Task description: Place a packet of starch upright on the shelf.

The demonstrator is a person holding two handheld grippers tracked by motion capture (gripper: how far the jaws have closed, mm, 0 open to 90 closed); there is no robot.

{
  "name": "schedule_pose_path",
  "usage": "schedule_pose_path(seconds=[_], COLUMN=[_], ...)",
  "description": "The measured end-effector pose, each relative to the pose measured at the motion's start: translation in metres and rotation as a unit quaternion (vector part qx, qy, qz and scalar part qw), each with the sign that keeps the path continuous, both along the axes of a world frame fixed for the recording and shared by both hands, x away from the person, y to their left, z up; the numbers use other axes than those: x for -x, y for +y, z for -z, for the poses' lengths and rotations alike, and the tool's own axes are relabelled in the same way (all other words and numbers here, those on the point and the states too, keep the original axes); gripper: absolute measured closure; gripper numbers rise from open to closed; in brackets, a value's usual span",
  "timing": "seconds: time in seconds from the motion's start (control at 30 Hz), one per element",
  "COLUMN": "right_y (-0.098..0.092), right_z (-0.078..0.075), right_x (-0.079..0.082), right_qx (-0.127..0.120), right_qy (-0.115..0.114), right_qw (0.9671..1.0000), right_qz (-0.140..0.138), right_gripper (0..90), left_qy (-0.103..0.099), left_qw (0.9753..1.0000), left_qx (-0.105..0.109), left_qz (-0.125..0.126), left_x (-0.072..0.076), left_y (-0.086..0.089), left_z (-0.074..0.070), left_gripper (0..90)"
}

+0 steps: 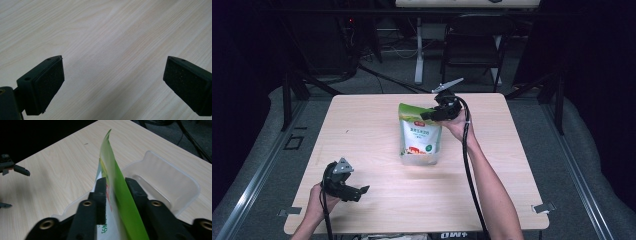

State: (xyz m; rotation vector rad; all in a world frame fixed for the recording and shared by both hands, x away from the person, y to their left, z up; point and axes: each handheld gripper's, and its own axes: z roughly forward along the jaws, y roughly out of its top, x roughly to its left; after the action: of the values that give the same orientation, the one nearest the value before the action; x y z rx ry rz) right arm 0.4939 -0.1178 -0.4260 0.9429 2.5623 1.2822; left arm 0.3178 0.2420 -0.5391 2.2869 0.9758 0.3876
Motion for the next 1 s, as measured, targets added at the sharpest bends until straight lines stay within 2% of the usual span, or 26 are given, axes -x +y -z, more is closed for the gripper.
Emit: schedule_pose_path(seconds=[0.13,0.23,0.27,0.37,0.67,1.0], right_y=[-0.007,-0.012,-0.014,-0.022,-0.047,-0.071], right_z=[-0.008,-0.016,-0.018,-0.025,-0.037,-0.034], right_x=[0.007,0.016,0.019,0.029,0.064,0.102], right_qx=[0.0,0.004,0.005,-0.001,0.004,0.023], right_qy=[0.0,-0.001,0.0,0.005,0.001,-0.006], right_qw=[0.9999,0.9998,0.9998,0.9996,0.9996,0.9992], right_qz=[0.014,0.017,0.021,0.026,0.029,0.032], right_gripper=[44.9,35.1,28.3,21.5,13.9,11.1], left_qy=[0.0,0.001,0.001,0.001,0.0,0.001], left_qw=[1.0,1.0,1.0,1.0,1.0,1.0], left_qx=[-0.002,-0.001,-0.002,-0.001,-0.004,-0.004], left_qz=[0.001,0.0,0.001,0.001,0.003,0.002], left_x=[0.0,0.0,0.0,0.0,0.0,0.0], left_y=[-0.001,-0.001,-0.001,-0.001,-0.002,-0.003], left_z=[0.0,0.0,0.0,0.0,0.0,0.0], left_gripper=[3.4,3.4,3.4,3.4,3.4,3.4])
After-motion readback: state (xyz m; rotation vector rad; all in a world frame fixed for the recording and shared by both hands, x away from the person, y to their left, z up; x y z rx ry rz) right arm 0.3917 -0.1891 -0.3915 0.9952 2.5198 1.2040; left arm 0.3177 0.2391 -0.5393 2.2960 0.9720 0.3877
